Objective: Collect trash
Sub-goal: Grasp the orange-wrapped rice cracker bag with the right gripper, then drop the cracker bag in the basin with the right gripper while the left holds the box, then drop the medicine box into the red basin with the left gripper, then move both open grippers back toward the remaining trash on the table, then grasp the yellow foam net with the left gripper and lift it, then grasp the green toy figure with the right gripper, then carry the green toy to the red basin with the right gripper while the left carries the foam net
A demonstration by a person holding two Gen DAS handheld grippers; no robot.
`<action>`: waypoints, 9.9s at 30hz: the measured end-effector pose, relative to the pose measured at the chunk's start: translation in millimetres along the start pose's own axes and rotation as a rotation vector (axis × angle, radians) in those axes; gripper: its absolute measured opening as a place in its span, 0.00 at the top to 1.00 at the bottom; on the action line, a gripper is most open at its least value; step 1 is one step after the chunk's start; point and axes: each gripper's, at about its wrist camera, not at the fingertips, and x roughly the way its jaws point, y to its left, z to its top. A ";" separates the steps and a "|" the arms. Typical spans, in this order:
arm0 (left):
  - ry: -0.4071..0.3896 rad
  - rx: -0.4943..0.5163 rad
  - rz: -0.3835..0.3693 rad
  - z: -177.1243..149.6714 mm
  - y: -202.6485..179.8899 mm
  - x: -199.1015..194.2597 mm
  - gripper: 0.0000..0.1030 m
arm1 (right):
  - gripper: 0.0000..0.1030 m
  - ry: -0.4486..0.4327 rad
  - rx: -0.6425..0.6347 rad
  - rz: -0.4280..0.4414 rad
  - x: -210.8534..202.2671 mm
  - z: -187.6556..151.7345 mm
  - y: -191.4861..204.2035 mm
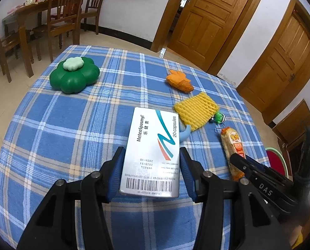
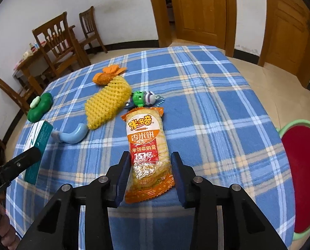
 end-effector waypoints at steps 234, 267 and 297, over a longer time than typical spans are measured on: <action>-0.036 0.001 0.023 65.8 -13.1 73.0 0.78 | 0.41 -0.020 -0.006 -0.059 55.6 65.0 23.4; -0.056 0.044 -0.011 63.8 -28.6 64.2 0.78 | 0.51 -0.100 0.094 -0.073 -16.8 27.7 -29.9; -0.032 0.171 -0.121 24.5 -109.7 19.9 0.78 | 0.51 -0.208 0.350 -0.165 -110.1 -38.0 -133.3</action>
